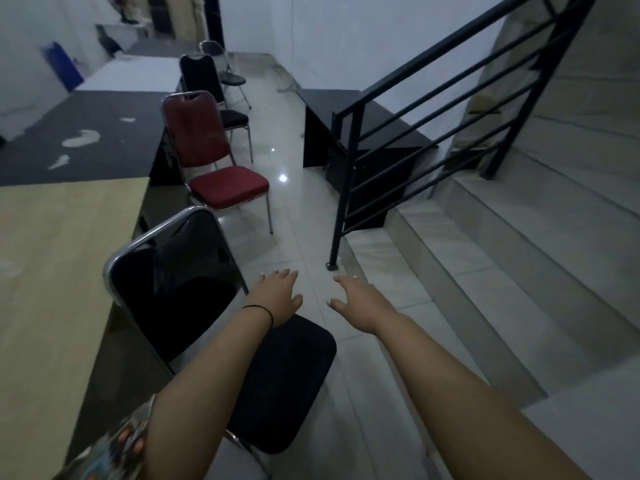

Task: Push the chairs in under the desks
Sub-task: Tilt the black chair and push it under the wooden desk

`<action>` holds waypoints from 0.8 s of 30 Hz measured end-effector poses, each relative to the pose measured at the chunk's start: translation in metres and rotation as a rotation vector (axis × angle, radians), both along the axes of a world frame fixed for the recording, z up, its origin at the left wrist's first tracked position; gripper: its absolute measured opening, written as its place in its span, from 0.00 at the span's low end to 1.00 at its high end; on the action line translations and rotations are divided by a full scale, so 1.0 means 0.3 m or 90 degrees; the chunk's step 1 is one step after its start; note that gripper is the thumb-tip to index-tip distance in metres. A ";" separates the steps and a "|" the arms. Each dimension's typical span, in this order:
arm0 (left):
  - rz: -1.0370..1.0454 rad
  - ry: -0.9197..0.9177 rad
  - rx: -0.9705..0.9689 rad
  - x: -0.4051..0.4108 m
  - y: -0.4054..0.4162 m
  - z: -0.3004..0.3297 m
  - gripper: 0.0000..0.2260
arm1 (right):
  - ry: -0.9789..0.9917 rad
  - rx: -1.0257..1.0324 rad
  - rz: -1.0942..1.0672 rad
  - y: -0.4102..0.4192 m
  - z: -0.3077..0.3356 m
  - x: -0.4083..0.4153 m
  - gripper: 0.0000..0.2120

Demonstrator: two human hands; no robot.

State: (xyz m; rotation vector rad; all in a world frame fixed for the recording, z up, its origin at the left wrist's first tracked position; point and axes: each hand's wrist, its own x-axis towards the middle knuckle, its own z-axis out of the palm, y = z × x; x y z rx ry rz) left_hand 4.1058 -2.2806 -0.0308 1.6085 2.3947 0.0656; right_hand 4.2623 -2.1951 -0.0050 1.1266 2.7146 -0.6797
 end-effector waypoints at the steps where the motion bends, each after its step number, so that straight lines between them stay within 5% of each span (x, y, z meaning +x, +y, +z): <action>1: 0.009 -0.006 -0.010 -0.010 0.023 -0.006 0.25 | -0.001 -0.005 0.008 0.037 -0.011 -0.012 0.28; 24: 0.368 -0.041 0.010 -0.310 0.809 -0.065 0.26 | -0.008 -0.039 0.291 1.108 -0.043 -0.501 0.29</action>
